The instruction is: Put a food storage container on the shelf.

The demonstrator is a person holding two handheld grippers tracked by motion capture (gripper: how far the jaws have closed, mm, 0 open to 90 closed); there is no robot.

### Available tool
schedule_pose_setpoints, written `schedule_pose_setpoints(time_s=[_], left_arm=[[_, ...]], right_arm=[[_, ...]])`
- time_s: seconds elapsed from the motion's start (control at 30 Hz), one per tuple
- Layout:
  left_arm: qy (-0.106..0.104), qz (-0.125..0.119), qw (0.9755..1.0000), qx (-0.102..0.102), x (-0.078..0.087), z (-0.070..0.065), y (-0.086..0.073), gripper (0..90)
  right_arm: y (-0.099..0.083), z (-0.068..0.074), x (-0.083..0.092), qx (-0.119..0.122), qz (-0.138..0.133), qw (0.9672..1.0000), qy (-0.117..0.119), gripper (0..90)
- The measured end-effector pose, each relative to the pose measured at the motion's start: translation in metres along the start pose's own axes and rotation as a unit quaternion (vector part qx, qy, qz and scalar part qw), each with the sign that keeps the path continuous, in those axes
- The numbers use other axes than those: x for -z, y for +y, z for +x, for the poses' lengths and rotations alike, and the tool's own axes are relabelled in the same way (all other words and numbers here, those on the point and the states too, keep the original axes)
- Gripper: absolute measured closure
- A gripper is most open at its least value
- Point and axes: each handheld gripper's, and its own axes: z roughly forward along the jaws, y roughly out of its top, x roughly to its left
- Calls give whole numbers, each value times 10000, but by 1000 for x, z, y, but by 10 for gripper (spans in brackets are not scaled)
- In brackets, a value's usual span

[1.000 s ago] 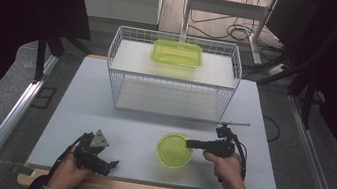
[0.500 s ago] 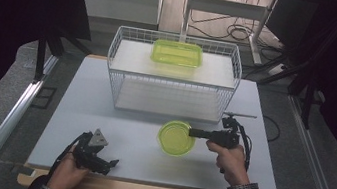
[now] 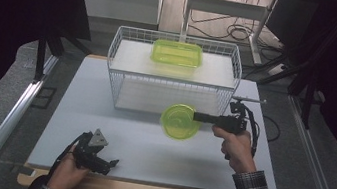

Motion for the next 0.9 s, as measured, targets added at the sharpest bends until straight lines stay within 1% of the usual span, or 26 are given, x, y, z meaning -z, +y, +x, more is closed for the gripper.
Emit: schedule_pose_setpoints(time_s=[0.5, 0.67, 0.8, 0.9], left_arm=[[1, -26, 10000, -1, 0, 0, 0, 21], [5, -37, 10000, 3, 0, 0, 0, 21], [-4, -37, 10000, 1, 0, 0, 0, 21], [-1, -35, 10000, -8, 0, 0, 0, 20]], right_arm=[[36, 22, 8, 130, -259, 9995, 80, 818], [45, 27, 8, 100, -321, 9993, 142, 818], [52, 32, 9, 140, -381, 9991, 97, 818], [58, 34, 9, 116, -453, 9988, 108, 818]])
